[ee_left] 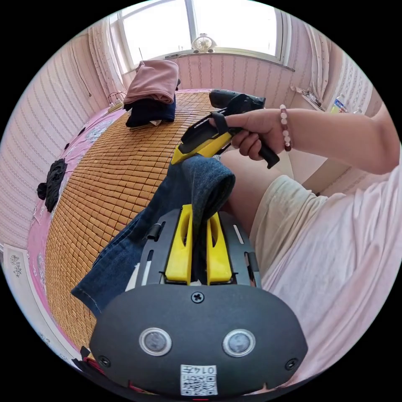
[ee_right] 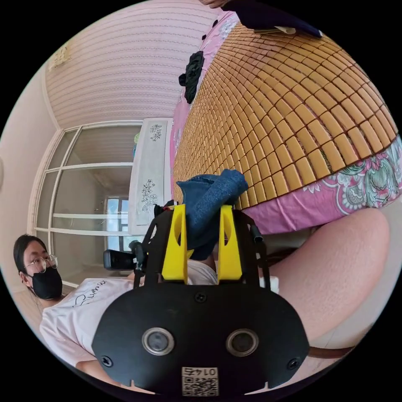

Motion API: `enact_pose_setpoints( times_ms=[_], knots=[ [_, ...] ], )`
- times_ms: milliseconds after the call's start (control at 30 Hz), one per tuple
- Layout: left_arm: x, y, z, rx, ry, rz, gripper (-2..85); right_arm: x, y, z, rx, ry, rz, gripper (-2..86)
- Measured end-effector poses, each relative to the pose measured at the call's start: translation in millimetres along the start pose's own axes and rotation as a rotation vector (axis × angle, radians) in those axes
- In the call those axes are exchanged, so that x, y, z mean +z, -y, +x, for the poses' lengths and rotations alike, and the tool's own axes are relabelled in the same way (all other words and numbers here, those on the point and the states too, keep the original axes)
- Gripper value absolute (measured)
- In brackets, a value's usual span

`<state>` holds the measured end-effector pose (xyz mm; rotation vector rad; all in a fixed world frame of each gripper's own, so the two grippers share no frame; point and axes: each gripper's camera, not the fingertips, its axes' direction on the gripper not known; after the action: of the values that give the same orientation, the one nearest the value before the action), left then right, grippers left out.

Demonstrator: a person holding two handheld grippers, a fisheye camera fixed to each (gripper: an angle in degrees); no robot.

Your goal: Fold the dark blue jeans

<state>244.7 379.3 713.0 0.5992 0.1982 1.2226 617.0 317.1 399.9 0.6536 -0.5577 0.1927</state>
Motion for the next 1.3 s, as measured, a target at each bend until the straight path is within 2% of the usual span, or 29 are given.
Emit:
enact_pose_setpoints(
  times_ms=[100, 233, 367, 500, 567, 633, 733, 867, 933, 1000, 1100, 1233, 1300],
  knots=[
    [-24, -11, -11, -0.035, 0.001, 0.040, 4.8, -6, -3, -14, -0.082, 0.100, 0.067, 4.6],
    [-70, -12, -35, -0.072, -0.010, 0.209, 4.8, -37, 0, -60, -0.234, 0.163, 0.167, 3.8],
    [-116, -23, -59, -0.167, -0.012, 0.401, 4.9, -42, 6, -125, -0.389, 0.108, 0.178, 4.3],
    [-146, -72, -83, -0.295, 0.048, 0.434, 5.8, 43, 20, -203, -0.564, 0.050, 0.024, 7.3],
    [-159, -130, -104, -0.468, 0.117, 0.361, 8.3, 106, 23, -221, -0.596, 0.051, -0.045, 9.2],
    [-164, -183, -117, -0.620, 0.182, 0.270, 9.0, 187, 23, -227, -0.630, -0.062, -0.156, 9.6],
    [-171, -273, -138, -0.894, 0.194, 0.074, 9.2, 231, 16, -220, -0.613, -0.185, -0.193, 10.1],
    [-196, -349, -154, -1.107, 0.177, 0.115, 10.2, 226, 0, -204, -0.630, -0.356, -0.110, 13.5],
    [-198, -360, -169, -1.153, 0.164, 0.148, 12.0, 218, -5, -182, -0.558, -0.506, -0.072, 16.9],
    [-193, -362, -190, -1.161, 0.072, 0.204, 14.2, 212, -10, -164, -0.496, -0.530, -0.051, 18.4],
    [-178, -347, -225, -1.127, -0.062, 0.292, 16.5, 208, -19, -141, -0.399, -0.510, 0.022, 20.1],
    [-151, -319, -268, -1.082, -0.143, 0.254, 17.8, 222, -29, -127, -0.364, -0.442, 0.146, 20.7],
    [-141, -313, -280, -1.088, -0.152, 0.236, 17.8, 236, -29, -124, -0.345, -0.426, 0.143, 20.4]
  ],
)
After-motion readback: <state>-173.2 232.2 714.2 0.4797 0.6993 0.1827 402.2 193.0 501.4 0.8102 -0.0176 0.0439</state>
